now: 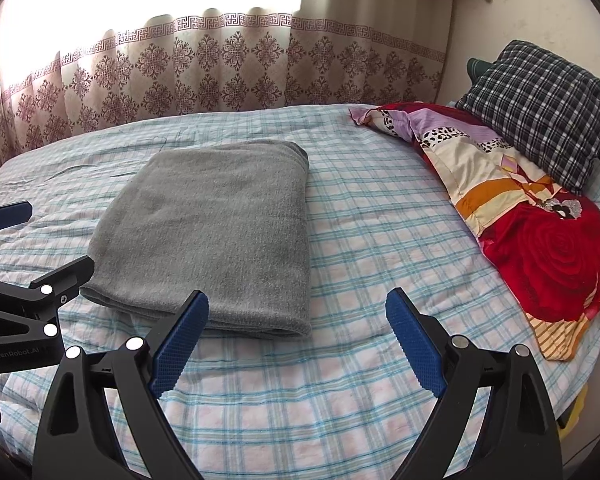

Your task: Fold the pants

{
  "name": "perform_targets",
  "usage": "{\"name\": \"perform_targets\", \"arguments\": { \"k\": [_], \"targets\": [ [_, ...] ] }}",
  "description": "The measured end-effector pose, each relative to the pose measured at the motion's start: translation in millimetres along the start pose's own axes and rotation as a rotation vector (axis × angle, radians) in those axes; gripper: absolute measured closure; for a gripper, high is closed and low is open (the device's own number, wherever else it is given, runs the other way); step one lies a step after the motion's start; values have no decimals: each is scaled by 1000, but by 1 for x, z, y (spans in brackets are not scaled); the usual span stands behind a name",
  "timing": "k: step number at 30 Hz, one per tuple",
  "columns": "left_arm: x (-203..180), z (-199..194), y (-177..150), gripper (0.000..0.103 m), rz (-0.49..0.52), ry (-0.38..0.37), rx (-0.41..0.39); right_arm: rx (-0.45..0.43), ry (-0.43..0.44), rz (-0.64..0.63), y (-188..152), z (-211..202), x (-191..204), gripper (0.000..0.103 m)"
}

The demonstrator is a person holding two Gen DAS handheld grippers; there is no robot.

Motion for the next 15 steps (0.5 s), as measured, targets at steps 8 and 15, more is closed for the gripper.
{"name": "perform_targets", "arguments": {
  "k": [8, 15],
  "targets": [
    [0, 1, 0, 3, 0, -3, 1, 8, 4, -1, 0, 3, 0, 14],
    [1, 3, 0, 3, 0, -1, 0, 12, 6, 2, -1, 4, 0, 14]
  ]
}}
Point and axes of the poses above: each gripper's, at about its wrist camera, not at the fingertips, and z roughly the way its jaws point, x to its left, y to its top, the point moved 5 cm from there along z, roughly the way its jaws point, and after that the axes turned 15 degrees about x, right-handed, at the moved point
